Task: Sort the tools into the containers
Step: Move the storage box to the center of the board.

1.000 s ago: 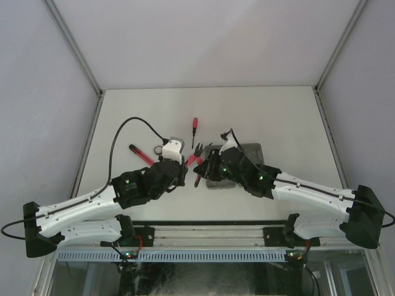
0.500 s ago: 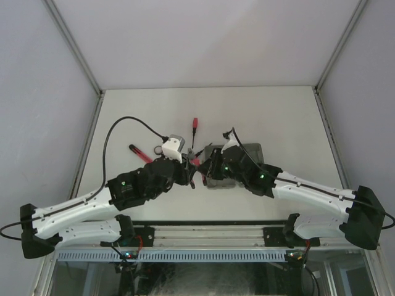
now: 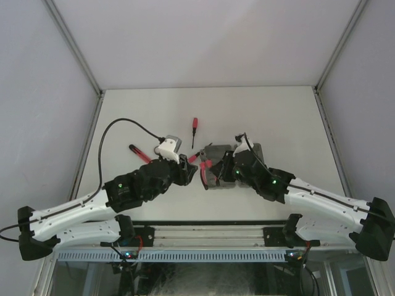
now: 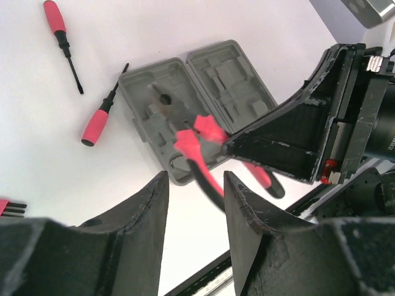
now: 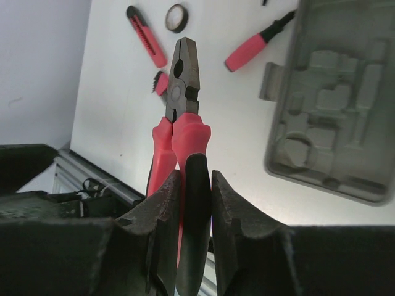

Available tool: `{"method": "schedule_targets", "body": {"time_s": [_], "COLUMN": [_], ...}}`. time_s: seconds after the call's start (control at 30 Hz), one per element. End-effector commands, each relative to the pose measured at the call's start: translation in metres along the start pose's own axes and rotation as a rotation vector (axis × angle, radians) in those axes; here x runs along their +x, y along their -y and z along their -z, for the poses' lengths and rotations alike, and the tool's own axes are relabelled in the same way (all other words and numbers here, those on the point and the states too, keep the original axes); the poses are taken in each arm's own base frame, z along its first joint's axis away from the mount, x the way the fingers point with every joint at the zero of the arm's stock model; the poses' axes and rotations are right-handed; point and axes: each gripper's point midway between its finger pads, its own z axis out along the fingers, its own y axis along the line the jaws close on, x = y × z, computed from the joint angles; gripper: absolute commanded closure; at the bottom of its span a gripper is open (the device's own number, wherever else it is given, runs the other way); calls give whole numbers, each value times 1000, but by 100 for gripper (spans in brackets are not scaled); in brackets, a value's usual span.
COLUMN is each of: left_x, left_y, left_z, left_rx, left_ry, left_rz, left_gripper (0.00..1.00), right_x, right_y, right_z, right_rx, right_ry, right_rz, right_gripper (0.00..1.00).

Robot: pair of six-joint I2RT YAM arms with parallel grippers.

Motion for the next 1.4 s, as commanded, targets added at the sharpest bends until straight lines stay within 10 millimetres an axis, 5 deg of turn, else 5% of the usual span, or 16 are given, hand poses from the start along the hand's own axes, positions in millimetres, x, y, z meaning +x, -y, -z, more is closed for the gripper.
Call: {"method": "schedule_targets", "body": {"time_s": [0.0, 0.27, 0.8, 1.1, 1.37], "left_x": [-6, 10, 31, 51, 55], "left_y": [-17, -48, -85, -95, -87], "left_z": [2, -6, -12, -24, -54], "left_rx": [-45, -95, -169, -199, -166], "left_ry": [43, -8, -48, -117, -151], "left_rz": [47, 134, 198, 243, 273], "left_gripper": [55, 55, 55, 54, 44], "right_x": [-28, -35, -52, -68, -71], "right_y": [12, 62, 128, 166, 172], "right_z": [13, 30, 46, 39, 44], "right_rx": [24, 142, 315, 382, 383], "right_ry": [105, 142, 159, 176, 186], "right_rz": [3, -31, -56, -93, -98], "right_gripper": [100, 100, 100, 100, 100]}}
